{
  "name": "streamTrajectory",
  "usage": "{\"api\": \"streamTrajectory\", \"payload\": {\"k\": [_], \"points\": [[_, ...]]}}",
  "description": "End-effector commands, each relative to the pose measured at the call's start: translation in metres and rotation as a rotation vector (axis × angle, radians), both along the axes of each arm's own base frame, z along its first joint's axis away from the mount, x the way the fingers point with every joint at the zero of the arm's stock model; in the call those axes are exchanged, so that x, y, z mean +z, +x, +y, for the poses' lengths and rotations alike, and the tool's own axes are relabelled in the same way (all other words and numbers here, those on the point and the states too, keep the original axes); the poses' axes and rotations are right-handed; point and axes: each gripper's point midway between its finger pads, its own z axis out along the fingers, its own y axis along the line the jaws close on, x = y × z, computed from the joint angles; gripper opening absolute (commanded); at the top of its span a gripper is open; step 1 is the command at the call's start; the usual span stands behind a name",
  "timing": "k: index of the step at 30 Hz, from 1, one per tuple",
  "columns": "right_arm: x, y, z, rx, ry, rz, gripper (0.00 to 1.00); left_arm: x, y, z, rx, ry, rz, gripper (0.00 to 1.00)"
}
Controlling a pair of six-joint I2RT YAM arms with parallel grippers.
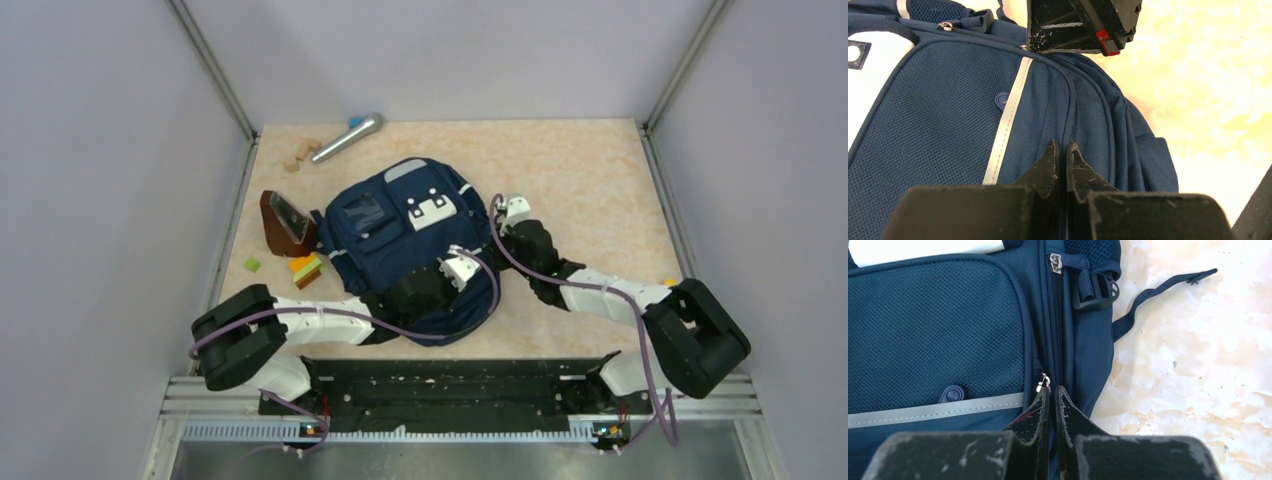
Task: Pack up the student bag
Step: Zip the student bag at the center of the board.
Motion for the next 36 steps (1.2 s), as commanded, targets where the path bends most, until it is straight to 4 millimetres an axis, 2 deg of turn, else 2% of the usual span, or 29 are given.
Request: {"api": "streamTrajectory", "payload": {"k": [1,6,11,12,13,15,17,18,19,22,25,28,32,36], "points": [[0.043,0.047,-0.001,-0.073,0.015,-0.162,0.00,-0.001,-0.017,0.000,-0.059,-0.003,0.032,0.00],[0.045,0.055,0.005,-0.065,0.018,-0.172,0.00,-0.001,-0.016,0.000,-0.055,-0.001,0.030,0.00],[0.051,0.054,0.008,-0.065,0.046,-0.166,0.00,0.000,-0.011,0.004,-0.020,-0.004,0.033,0.00],[0.052,0.053,0.007,-0.069,0.052,-0.164,0.00,0.001,-0.009,0.005,-0.002,-0.012,0.041,0.06],[0.053,0.051,0.006,-0.072,0.057,-0.161,0.05,0.003,-0.007,0.006,0.015,-0.026,0.051,0.16],[0.056,0.046,0.003,-0.075,0.069,-0.155,0.26,0.009,-0.003,0.008,0.044,-0.047,0.055,0.37],[0.060,0.039,0.003,-0.062,0.084,-0.146,0.45,0.014,0.001,0.011,0.061,-0.064,0.053,0.52],[0.063,0.035,0.003,-0.048,0.087,-0.143,0.53,0.017,0.003,0.011,0.067,-0.070,0.051,0.58],[0.065,0.031,0.002,-0.036,0.088,-0.138,0.57,0.019,0.005,0.013,0.080,-0.075,0.052,0.63],[0.067,0.022,-0.004,-0.025,0.088,-0.116,0.66,0.024,0.017,0.020,0.123,-0.101,0.079,0.69],[0.068,0.018,-0.021,-0.058,0.099,-0.086,0.71,0.032,0.033,0.034,0.187,-0.139,0.114,0.76],[0.070,0.016,-0.046,-0.114,0.128,-0.048,0.74,0.043,0.049,0.054,0.279,-0.194,0.140,0.78],[0.077,0.015,-0.091,-0.227,0.160,-0.038,0.75,0.060,0.073,0.099,0.419,-0.289,0.164,0.78],[0.092,0.012,-0.140,-0.363,0.146,-0.104,0.75,0.086,0.087,0.149,0.570,-0.330,0.098,0.79]]}}
